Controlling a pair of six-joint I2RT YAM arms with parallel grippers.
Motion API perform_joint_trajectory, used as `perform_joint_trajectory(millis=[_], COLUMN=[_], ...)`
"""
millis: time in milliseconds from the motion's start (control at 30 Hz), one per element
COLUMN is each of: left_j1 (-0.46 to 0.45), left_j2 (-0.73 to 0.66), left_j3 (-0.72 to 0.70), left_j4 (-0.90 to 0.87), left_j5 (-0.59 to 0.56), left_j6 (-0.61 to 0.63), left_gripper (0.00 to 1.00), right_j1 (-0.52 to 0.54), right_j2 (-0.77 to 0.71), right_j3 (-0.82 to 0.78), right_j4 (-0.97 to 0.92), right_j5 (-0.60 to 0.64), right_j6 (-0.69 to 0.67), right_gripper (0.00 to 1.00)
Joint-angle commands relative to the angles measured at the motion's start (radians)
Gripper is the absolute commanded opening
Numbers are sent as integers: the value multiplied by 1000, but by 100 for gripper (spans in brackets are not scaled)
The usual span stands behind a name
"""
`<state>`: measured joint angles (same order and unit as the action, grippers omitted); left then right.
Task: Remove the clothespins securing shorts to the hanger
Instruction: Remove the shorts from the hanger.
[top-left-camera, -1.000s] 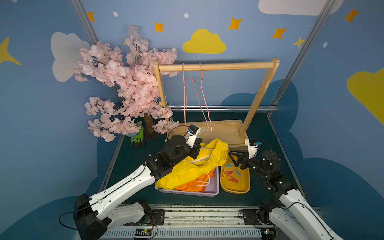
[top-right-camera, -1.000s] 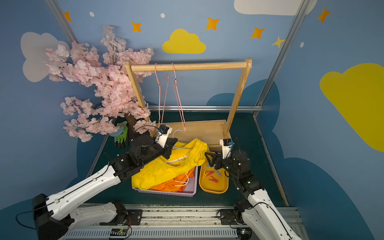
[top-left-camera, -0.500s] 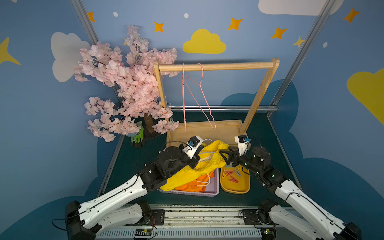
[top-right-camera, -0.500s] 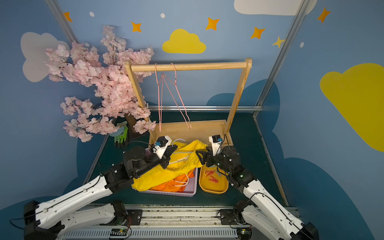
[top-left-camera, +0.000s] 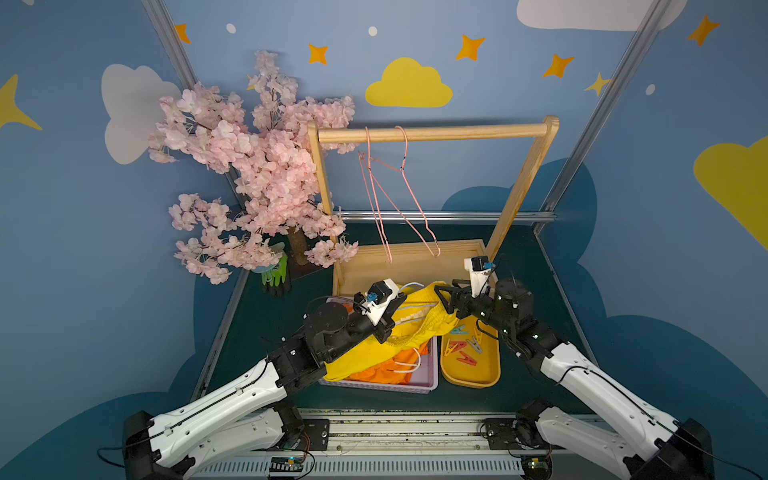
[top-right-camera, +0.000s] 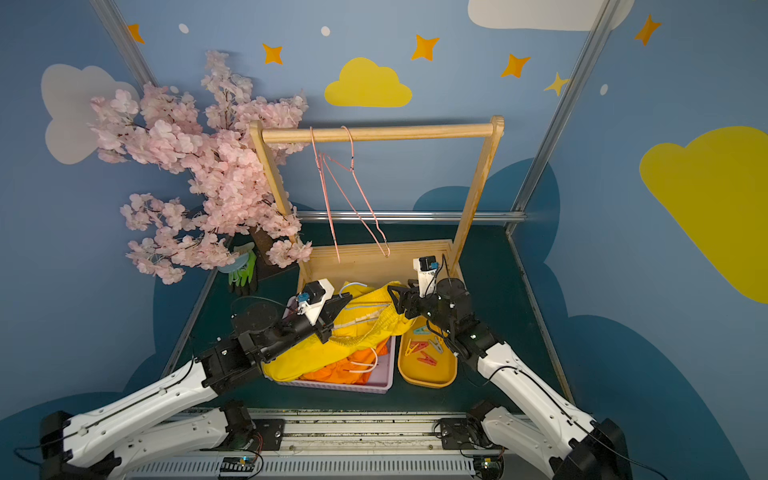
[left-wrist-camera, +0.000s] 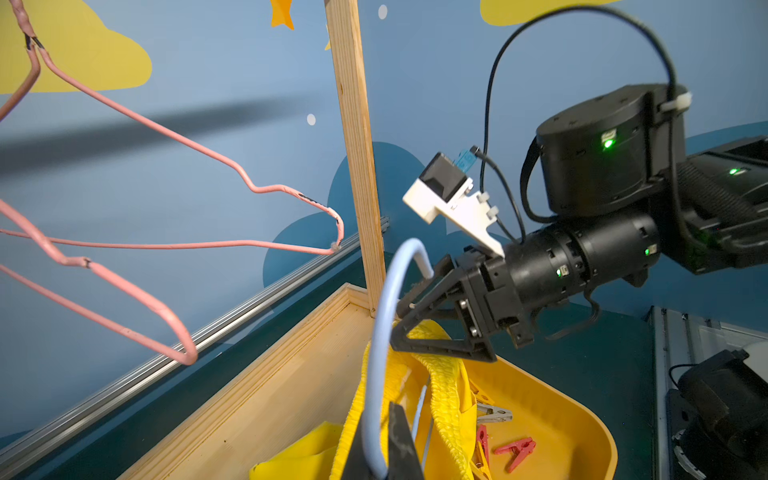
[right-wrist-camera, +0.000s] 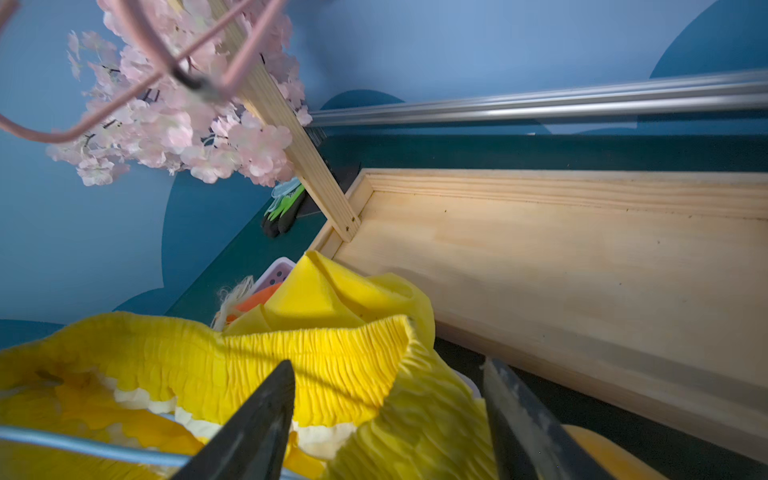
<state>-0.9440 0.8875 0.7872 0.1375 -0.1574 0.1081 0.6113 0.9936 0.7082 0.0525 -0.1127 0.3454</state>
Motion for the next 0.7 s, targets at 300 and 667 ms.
perform_joint_trajectory(millis=[300, 667], left_j1=[-1, -2], left_j2=[-77, -156], left_j3=[1, 45], left_j4=[-1, -135], left_j5=[-123, -327], left_j6=[65, 164], left_gripper=[3, 3], right_j1=[8, -11], right_j2=[-37, -121], right_j3=[-30, -94], right_j4=[-20, -12], right_j5=[77, 128], right_j6=[61, 118], right_gripper=[0, 0])
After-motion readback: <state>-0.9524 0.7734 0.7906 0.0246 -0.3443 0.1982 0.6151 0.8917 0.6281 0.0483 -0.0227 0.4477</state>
